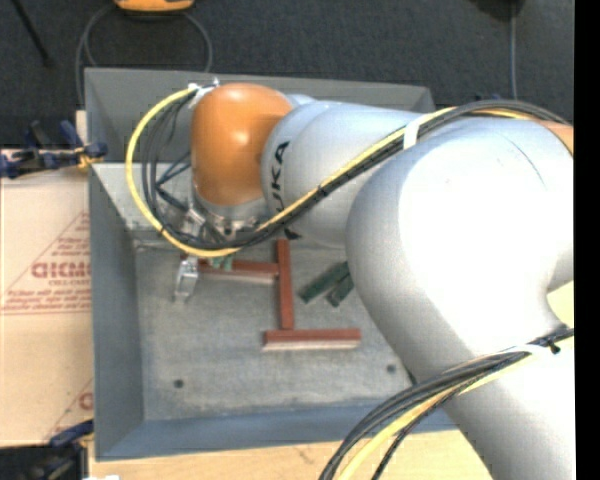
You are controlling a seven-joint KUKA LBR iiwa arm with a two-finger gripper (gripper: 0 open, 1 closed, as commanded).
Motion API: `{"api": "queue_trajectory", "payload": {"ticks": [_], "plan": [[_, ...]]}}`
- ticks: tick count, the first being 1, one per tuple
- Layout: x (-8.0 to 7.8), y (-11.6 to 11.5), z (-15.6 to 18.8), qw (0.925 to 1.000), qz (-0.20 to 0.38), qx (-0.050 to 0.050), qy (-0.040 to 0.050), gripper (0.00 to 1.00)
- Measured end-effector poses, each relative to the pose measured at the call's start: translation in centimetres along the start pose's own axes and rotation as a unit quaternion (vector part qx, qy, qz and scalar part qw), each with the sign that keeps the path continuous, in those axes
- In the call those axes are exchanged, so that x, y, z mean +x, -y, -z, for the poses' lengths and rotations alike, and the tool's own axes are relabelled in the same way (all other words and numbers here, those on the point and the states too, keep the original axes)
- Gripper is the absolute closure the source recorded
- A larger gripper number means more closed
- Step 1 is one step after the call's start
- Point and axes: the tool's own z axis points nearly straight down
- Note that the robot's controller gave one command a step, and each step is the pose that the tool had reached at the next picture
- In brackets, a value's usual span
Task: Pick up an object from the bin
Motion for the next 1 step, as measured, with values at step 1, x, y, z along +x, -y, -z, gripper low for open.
{"api": "queue_trajectory", "payload": {"ticks": [1], "plan": [[-0.29, 7.38, 0.55, 0.9999, 0.009, 0.0, 0.0063, 1.0]]}}
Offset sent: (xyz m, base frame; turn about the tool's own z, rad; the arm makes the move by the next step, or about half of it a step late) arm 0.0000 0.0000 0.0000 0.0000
